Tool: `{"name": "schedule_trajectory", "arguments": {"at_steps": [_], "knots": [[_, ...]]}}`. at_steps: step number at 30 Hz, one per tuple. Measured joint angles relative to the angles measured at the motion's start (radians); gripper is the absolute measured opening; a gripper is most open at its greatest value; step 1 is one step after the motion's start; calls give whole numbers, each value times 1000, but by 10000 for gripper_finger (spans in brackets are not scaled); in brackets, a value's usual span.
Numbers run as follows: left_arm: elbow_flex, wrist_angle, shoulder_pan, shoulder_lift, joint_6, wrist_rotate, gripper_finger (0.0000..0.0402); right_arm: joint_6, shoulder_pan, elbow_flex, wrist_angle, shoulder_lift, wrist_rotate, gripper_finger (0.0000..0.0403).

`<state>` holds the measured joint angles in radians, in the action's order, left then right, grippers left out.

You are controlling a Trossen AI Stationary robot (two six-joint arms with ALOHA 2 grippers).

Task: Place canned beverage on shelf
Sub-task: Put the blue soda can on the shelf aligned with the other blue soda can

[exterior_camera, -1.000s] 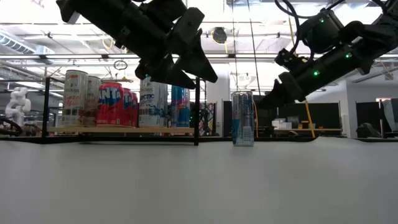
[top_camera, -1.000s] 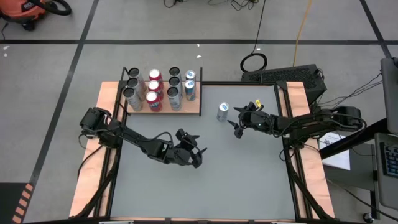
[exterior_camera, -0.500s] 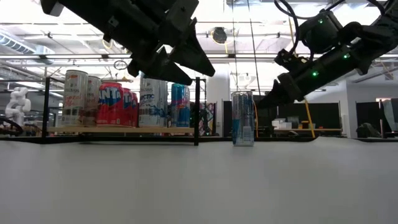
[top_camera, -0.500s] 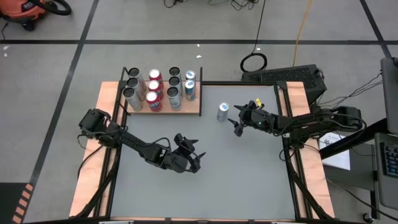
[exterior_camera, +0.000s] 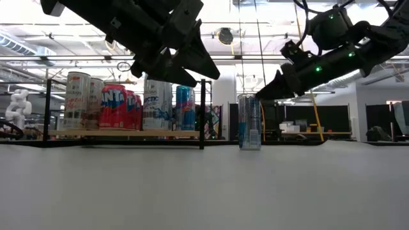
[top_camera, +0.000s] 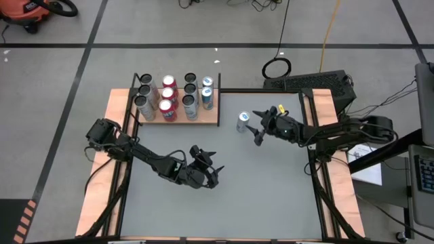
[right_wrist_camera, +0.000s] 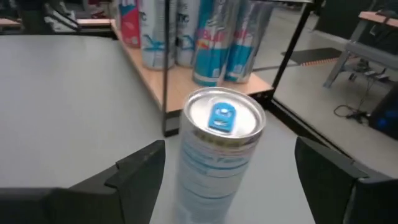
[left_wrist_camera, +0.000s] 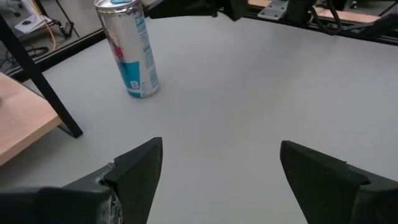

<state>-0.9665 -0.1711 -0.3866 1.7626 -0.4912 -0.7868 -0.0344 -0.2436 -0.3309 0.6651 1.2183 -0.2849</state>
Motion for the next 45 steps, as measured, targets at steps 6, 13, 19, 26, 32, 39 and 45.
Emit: {"name": "schedule_trajectory", "arguments": {"at_steps": [6, 13, 19, 26, 32, 39, 45], "knots": [[0, 0, 0, 0, 7, 0, 317, 9, -33, 0, 94, 91, 55, 295], [0, 0, 0, 0, 8, 0, 317, -16, -41, -67, 169, 223, 102, 294], [0, -3, 0, 1, 7, -3, 317, -27, -43, -155, 159, 333, 104, 292], [0, -2, -2, 1, 9, -3, 317, -14, -43, -186, 154, 351, 102, 244], [0, -3, -1, 1, 26, -3, 317, 24, -43, -186, 154, 351, 100, 184], [0, -7, 1, 1, 27, -4, 317, 52, -28, -186, 103, 312, 191, 187], [0, -47, 1, 1, 63, -6, 317, 76, 3, -185, -22, 174, 320, 188]]}}
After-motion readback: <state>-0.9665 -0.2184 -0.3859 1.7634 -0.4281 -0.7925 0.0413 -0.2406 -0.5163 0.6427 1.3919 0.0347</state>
